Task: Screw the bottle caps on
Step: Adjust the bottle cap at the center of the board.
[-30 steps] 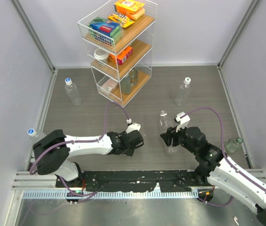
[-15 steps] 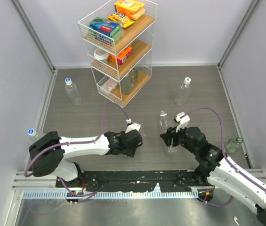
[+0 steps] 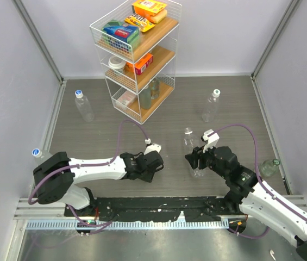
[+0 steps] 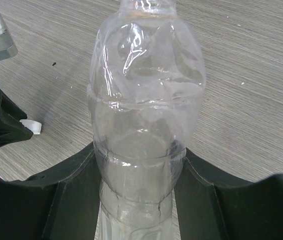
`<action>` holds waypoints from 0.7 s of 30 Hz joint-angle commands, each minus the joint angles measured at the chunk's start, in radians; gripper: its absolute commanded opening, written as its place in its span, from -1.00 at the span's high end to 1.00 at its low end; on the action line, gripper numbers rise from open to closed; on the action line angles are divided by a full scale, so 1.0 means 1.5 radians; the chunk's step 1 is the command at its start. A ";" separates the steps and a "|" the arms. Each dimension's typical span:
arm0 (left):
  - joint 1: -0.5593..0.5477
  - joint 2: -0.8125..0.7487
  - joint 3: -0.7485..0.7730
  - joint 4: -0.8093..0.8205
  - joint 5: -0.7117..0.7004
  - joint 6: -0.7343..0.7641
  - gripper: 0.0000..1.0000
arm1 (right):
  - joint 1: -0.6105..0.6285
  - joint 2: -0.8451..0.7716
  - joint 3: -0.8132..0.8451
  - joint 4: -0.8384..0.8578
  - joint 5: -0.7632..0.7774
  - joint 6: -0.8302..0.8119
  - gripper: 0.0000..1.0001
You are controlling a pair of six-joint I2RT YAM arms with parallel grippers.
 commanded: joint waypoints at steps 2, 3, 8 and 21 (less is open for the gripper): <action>-0.001 -0.007 0.010 -0.012 -0.016 0.000 0.39 | 0.001 -0.005 0.025 0.025 -0.002 -0.004 0.46; -0.002 -0.009 0.014 -0.020 -0.022 -0.002 0.41 | 0.000 -0.003 0.025 0.025 -0.003 -0.004 0.46; 0.001 -0.019 0.031 -0.082 -0.107 -0.031 0.47 | 0.001 -0.002 0.025 0.025 -0.005 -0.005 0.46; 0.089 -0.009 0.044 -0.179 -0.173 -0.076 0.49 | 0.001 -0.001 0.025 0.026 -0.009 -0.005 0.46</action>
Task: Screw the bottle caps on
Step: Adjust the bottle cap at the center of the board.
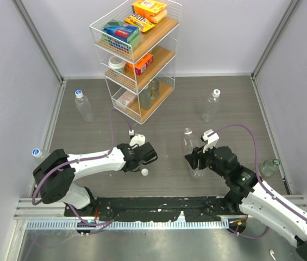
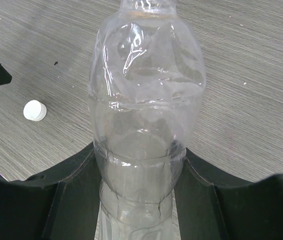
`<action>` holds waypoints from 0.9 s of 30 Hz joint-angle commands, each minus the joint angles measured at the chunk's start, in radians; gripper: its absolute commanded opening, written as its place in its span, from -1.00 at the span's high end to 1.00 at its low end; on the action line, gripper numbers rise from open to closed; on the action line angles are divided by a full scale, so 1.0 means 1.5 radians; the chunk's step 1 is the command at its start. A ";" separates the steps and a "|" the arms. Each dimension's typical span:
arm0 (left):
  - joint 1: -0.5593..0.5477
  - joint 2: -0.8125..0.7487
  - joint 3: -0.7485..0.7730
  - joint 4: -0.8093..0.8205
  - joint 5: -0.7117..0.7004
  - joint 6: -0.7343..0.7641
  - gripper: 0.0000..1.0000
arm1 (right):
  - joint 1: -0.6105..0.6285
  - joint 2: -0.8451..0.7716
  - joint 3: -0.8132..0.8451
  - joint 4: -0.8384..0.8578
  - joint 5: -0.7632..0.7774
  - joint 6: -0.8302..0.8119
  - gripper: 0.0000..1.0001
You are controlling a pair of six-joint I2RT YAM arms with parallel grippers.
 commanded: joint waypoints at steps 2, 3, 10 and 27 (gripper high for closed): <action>-0.001 -0.053 -0.018 0.058 0.036 0.013 0.46 | 0.001 -0.001 0.025 0.027 -0.002 -0.006 0.46; -0.001 -0.073 -0.033 0.086 0.053 0.016 0.43 | 0.001 -0.001 0.025 0.027 -0.002 -0.006 0.46; 0.000 -0.156 -0.097 0.223 0.164 0.039 0.07 | 0.001 0.000 0.026 0.026 -0.005 -0.006 0.46; -0.006 0.003 -0.050 0.295 0.302 0.078 0.42 | 0.001 0.001 0.026 0.025 -0.009 -0.006 0.46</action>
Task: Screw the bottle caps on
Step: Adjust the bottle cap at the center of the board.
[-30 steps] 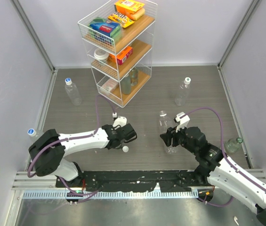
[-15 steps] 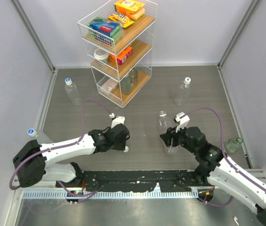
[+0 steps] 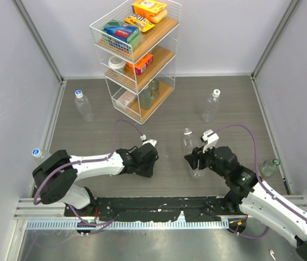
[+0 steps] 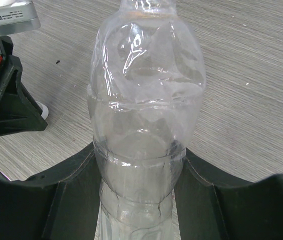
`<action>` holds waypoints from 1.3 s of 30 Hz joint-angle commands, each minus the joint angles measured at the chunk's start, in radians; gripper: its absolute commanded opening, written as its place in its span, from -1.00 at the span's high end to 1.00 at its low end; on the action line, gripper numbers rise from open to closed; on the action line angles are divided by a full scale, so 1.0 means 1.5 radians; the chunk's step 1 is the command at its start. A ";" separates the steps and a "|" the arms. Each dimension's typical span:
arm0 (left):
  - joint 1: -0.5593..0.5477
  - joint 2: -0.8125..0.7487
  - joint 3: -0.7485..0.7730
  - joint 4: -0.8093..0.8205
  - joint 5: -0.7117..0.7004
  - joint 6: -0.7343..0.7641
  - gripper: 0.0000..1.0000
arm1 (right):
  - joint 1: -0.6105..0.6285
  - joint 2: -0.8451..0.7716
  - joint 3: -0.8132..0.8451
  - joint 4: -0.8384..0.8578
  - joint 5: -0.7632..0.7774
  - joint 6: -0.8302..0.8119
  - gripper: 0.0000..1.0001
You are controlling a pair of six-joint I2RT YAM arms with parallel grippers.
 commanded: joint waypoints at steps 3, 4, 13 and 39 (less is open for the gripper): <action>-0.008 0.023 0.035 0.006 0.006 0.013 0.70 | 0.001 0.002 0.026 0.025 -0.002 -0.004 0.46; -0.008 0.023 0.035 0.005 0.005 0.013 0.83 | 0.001 0.001 0.027 0.025 -0.003 -0.004 0.46; -0.006 -0.019 0.019 0.126 0.108 0.013 1.00 | 0.001 -0.001 0.026 0.025 0.001 -0.004 0.46; 0.150 0.137 -0.077 0.432 0.447 -0.106 1.00 | 0.001 -0.009 0.025 0.019 0.011 -0.003 0.47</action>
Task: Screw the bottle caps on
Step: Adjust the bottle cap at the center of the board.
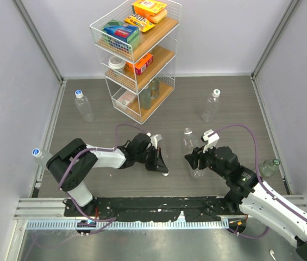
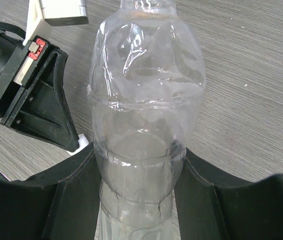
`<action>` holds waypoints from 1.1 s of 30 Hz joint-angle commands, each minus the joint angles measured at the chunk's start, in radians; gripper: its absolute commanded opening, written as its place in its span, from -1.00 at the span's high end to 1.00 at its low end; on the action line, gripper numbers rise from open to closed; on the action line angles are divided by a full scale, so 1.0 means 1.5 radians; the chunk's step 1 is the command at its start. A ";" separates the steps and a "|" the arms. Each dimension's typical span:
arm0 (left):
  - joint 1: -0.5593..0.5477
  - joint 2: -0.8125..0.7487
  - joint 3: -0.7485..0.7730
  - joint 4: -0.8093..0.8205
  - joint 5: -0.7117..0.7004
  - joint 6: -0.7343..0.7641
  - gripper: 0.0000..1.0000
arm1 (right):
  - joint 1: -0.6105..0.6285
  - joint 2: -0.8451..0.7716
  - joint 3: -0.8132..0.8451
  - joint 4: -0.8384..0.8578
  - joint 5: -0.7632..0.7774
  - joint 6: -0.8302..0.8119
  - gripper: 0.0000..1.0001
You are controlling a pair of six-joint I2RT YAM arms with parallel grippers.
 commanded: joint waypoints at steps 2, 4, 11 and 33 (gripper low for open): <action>0.043 -0.004 -0.037 0.032 0.028 0.004 1.00 | 0.001 -0.003 0.025 0.019 0.009 -0.003 0.47; 0.061 -0.006 -0.050 0.035 0.031 0.008 0.93 | 0.001 -0.005 0.026 0.018 0.009 -0.002 0.47; 0.098 0.007 -0.083 0.065 0.040 0.006 0.56 | 0.001 -0.009 0.029 0.015 0.009 -0.002 0.47; 0.101 -0.206 -0.080 -0.078 -0.025 0.055 0.37 | 0.001 0.040 0.038 0.021 -0.035 -0.025 0.48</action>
